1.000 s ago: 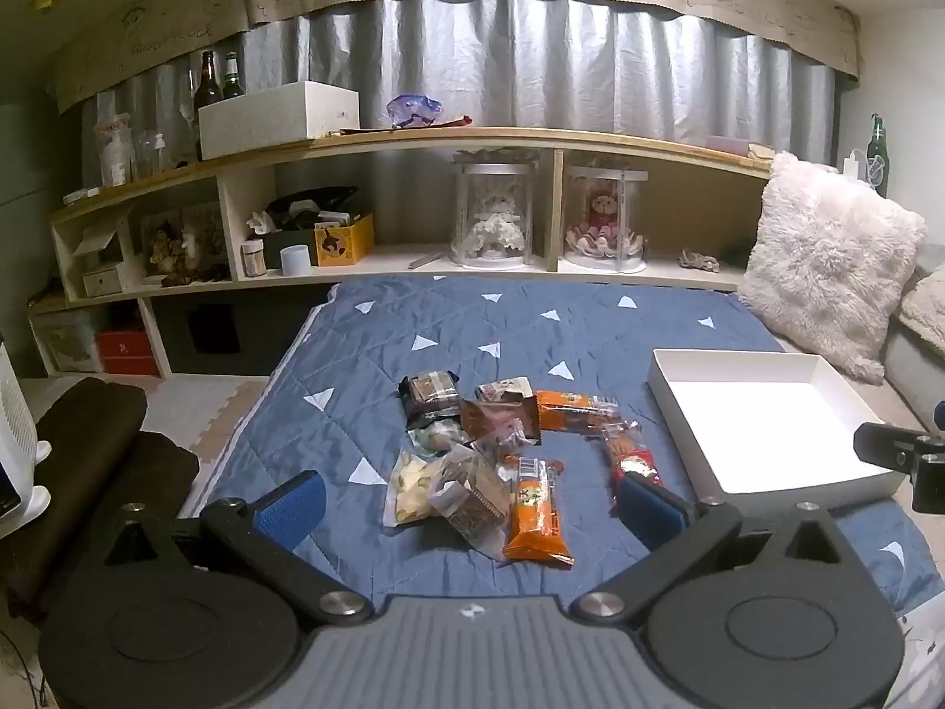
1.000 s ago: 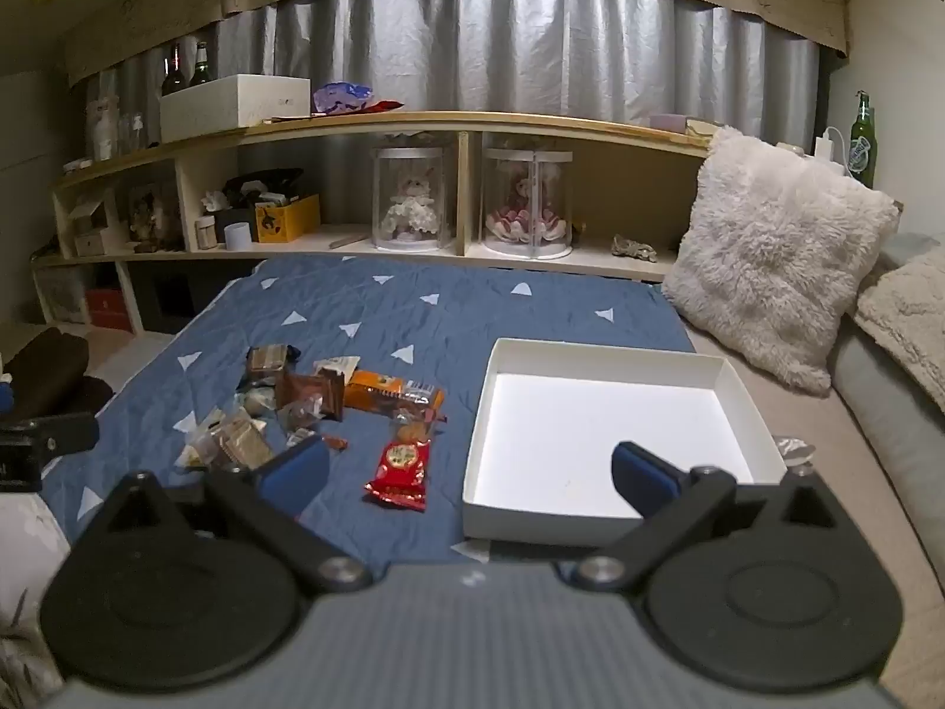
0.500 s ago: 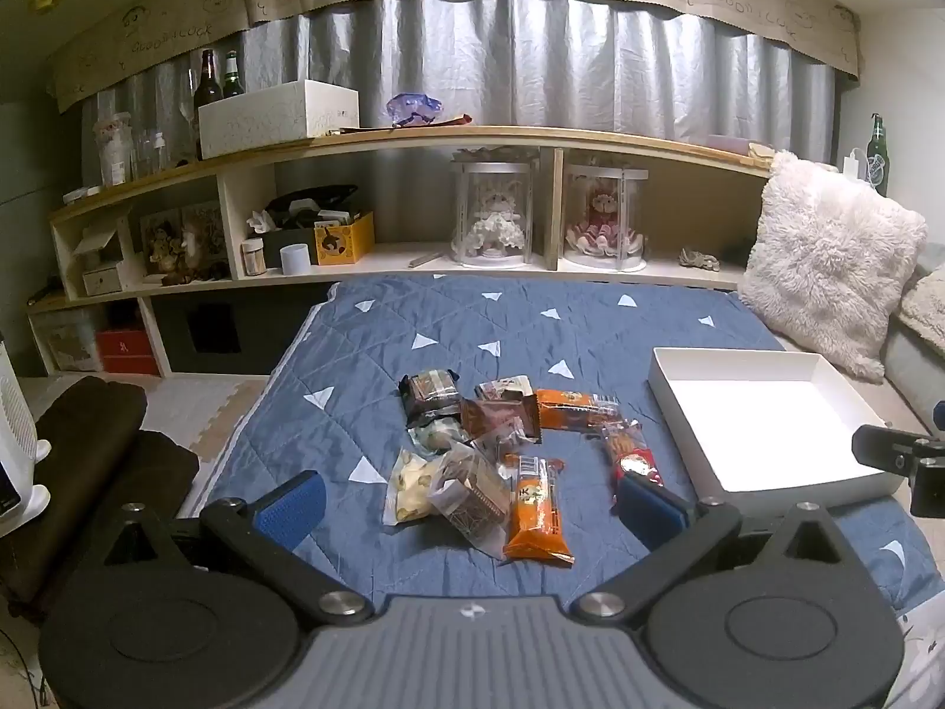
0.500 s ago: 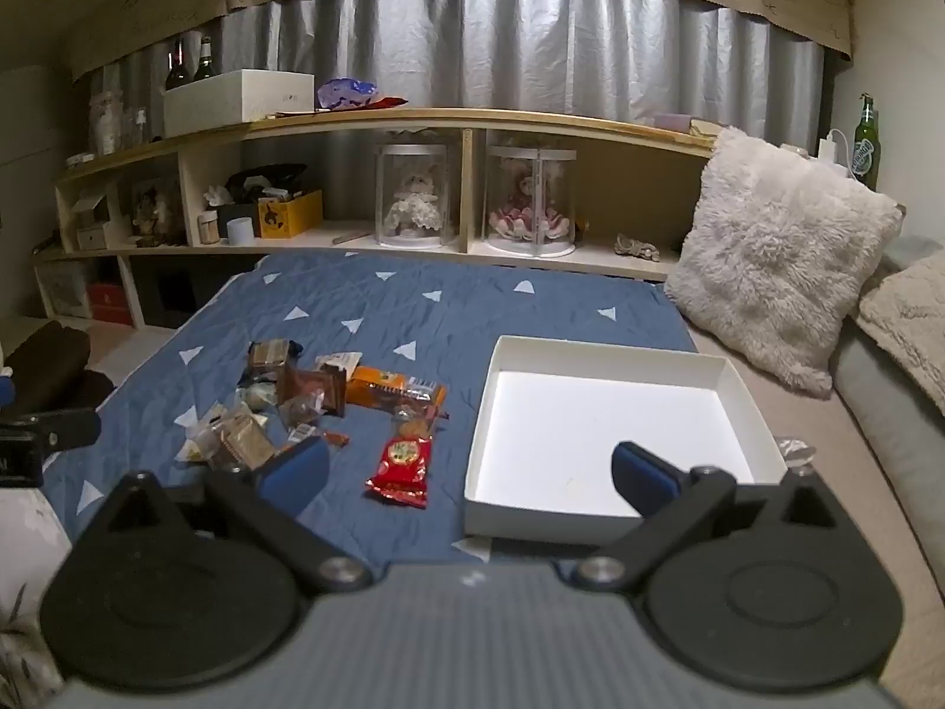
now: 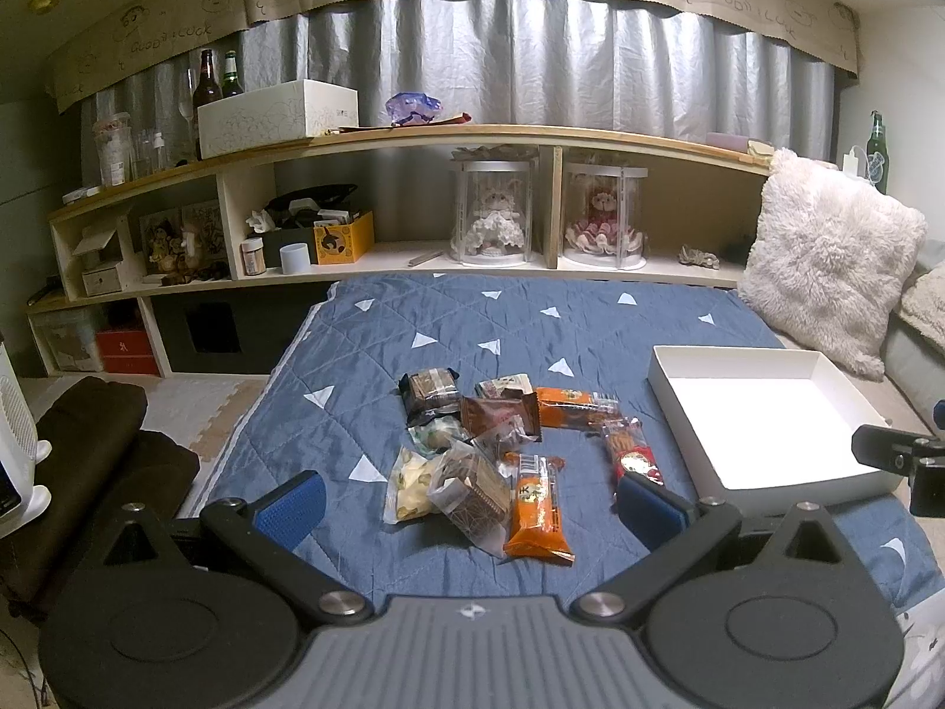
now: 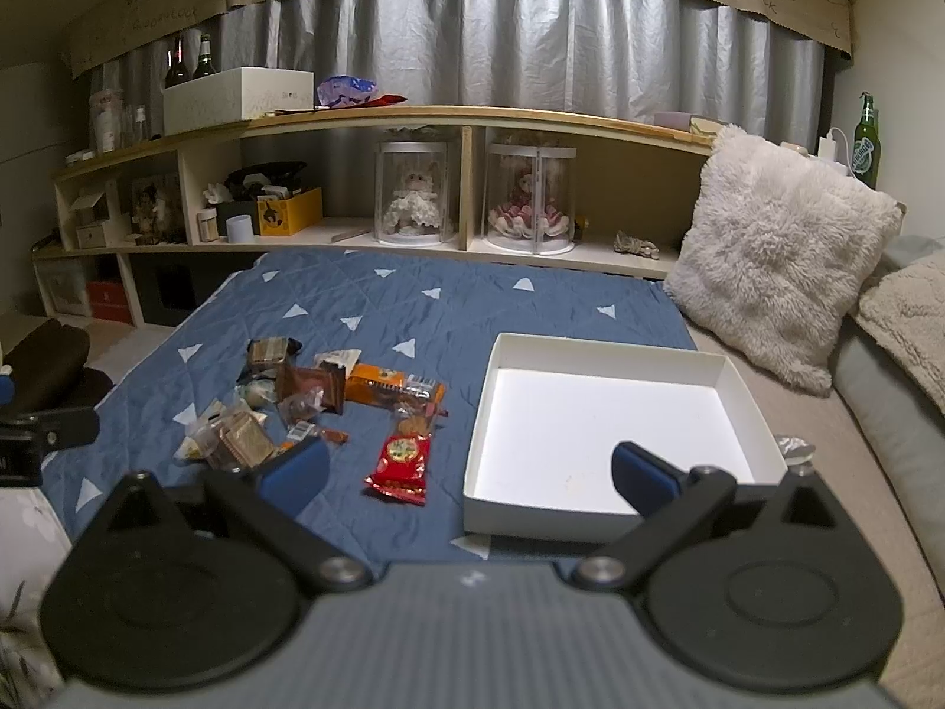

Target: Organize snacks

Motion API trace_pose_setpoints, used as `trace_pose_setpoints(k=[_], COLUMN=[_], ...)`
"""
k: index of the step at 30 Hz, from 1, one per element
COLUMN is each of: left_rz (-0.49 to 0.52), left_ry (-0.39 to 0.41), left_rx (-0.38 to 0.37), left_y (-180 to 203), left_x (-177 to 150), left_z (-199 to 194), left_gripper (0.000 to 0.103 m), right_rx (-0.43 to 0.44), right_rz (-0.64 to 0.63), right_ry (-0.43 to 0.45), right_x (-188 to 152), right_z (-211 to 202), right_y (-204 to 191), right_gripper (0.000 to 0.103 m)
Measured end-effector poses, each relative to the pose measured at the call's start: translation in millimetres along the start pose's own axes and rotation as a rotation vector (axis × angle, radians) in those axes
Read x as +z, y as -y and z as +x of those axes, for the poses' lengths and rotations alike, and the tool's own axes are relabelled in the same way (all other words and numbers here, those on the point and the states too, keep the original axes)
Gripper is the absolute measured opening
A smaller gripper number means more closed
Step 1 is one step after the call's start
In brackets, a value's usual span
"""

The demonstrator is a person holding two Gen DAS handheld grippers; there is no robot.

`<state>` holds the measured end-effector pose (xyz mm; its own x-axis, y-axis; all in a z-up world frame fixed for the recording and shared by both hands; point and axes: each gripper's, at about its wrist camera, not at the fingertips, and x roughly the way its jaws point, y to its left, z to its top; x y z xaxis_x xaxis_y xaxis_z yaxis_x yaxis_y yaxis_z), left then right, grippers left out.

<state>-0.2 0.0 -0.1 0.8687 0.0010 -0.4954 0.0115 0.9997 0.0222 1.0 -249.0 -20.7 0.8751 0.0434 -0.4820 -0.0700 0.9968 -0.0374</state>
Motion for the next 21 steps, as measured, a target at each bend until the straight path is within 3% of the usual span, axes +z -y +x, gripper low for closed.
trace_pose_setpoints(k=[21], left_rz=[0.001], left_ry=[-0.002], left_rx=[0.001], left_y=[0.1], left_x=[0.2], left_z=[0.1], left_gripper=[0.103], right_rx=[-0.001], right_rz=[-0.007], right_ry=[-0.013], right_x=[-4.0], right_z=[4.0], right_y=[5.4], right_gripper=[0.102])
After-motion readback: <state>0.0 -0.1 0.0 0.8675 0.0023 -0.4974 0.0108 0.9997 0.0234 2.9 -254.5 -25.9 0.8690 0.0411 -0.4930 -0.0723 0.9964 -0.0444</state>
